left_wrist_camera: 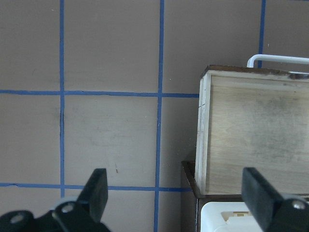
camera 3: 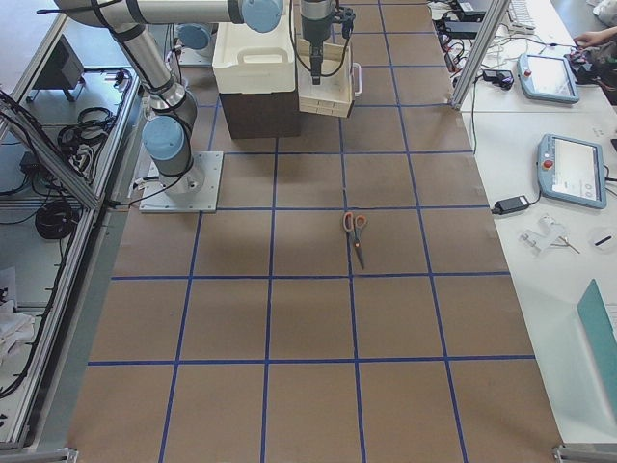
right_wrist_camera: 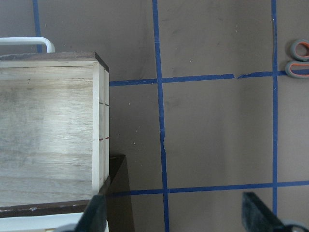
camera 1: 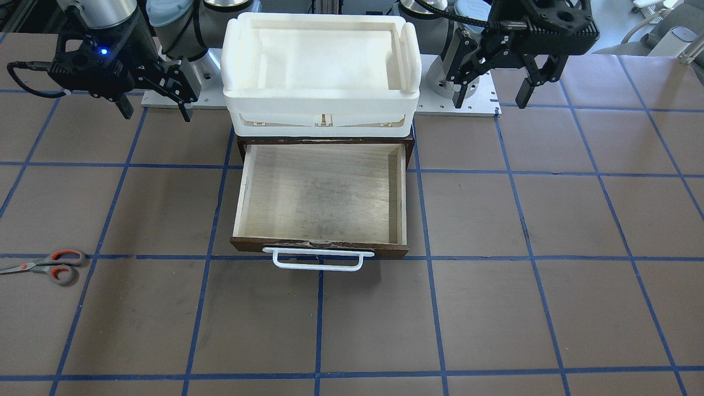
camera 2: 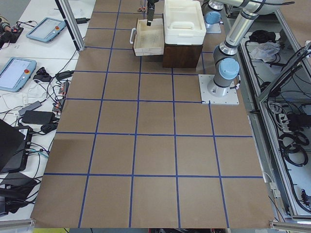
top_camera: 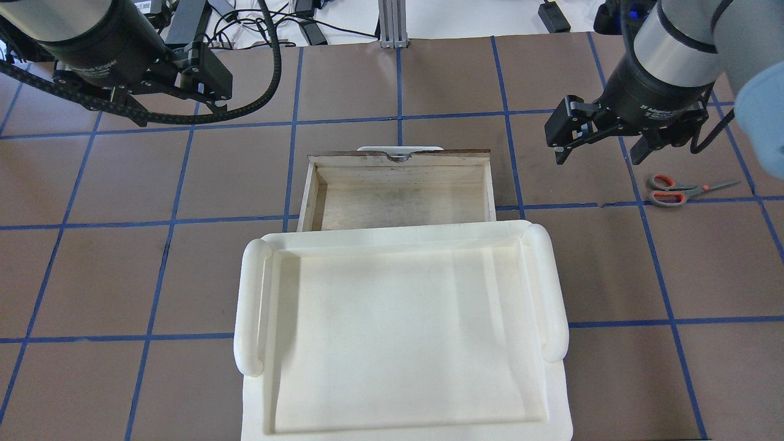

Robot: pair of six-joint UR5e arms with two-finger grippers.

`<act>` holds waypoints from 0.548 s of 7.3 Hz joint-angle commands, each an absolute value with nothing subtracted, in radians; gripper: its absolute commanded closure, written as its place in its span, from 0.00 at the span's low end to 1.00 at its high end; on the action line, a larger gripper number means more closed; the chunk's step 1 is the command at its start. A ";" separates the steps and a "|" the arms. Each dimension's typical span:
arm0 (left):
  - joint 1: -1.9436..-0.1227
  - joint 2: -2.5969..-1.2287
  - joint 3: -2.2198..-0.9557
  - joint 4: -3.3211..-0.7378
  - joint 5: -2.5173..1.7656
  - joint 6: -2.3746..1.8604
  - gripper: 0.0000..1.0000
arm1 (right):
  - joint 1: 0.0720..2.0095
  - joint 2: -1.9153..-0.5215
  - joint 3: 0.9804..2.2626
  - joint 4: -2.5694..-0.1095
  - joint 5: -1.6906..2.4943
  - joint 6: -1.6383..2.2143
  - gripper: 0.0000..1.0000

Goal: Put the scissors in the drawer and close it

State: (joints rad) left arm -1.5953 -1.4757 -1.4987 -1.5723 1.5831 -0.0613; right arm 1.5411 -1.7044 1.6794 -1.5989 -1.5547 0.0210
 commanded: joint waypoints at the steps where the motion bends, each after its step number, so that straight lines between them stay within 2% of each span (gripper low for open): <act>1: -1.595 -1.476 -1.499 -1.572 1.583 -0.061 0.00 | 1.540 -1.704 1.686 -1.600 -1.555 0.021 0.00; 4: -1.595 -1.476 -1.500 -1.572 1.583 -0.060 0.00 | 1.540 -1.698 1.686 -1.618 -1.569 0.022 0.00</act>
State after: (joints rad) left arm -1.5954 -1.4757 -1.4990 -1.5723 1.5831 -0.0610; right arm 1.5401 -1.7011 1.6857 -1.6051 -1.5645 0.0248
